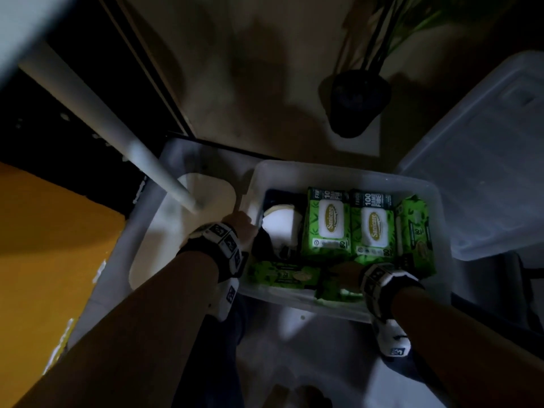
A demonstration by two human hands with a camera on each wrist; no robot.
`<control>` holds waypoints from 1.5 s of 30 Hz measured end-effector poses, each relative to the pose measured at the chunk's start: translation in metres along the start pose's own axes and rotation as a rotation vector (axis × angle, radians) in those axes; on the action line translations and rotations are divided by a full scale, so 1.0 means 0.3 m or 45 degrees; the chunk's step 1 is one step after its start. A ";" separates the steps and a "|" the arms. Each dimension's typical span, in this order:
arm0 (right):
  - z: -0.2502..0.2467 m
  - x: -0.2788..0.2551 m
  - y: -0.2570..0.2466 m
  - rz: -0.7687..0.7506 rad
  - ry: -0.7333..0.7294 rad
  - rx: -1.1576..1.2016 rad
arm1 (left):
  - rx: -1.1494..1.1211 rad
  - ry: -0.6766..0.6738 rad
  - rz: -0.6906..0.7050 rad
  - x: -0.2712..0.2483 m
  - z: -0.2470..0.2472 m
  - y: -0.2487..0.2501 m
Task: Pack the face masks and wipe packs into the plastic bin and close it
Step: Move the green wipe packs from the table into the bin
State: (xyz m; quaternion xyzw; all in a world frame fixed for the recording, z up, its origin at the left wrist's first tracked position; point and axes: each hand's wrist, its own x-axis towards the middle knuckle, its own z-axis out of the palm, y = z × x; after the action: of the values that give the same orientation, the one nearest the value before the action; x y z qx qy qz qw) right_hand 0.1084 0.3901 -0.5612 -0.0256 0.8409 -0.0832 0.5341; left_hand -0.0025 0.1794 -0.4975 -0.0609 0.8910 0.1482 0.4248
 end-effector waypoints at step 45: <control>-0.757 -0.620 -0.919 -0.918 1.216 -0.142 | 0.117 1.090 -0.192 -0.647 -1.178 -0.384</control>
State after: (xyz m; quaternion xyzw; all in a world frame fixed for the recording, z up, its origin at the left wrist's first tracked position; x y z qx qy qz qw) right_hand -0.0296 0.1687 -0.2544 -0.2971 0.9292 -0.2173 0.0331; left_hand -0.1141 -0.0448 -0.1612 -0.1626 0.9855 0.0385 0.0290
